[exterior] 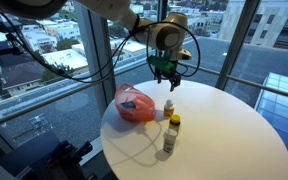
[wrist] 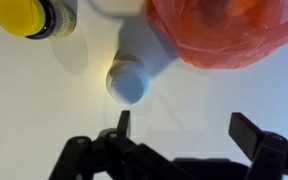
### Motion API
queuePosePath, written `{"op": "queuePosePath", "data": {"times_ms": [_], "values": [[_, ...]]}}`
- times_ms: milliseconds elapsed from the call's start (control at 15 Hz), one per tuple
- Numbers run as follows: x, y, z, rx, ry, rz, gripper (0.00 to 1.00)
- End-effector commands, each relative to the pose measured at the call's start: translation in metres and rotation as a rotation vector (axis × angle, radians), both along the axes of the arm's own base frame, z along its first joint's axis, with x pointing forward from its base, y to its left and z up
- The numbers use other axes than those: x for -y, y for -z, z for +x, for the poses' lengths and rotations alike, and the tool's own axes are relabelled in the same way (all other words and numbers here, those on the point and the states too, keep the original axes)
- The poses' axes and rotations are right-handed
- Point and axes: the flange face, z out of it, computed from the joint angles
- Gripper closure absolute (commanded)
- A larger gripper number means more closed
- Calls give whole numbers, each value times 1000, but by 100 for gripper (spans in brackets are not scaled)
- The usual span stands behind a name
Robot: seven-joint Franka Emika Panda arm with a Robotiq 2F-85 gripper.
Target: Pick up the pill bottle, then put it directly on the table
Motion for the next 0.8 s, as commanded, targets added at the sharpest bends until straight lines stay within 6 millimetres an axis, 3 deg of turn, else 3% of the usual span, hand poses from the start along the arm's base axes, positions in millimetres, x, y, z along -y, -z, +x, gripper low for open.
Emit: {"op": "queuePosePath", "data": {"times_ms": [0, 333, 733], "values": [[-23, -42, -25, -50, -51, -7, 0], [-34, -85, -65, -133, -15, -133, 0], [-40, -111, -134, -223, -29, -130, 0]]}}
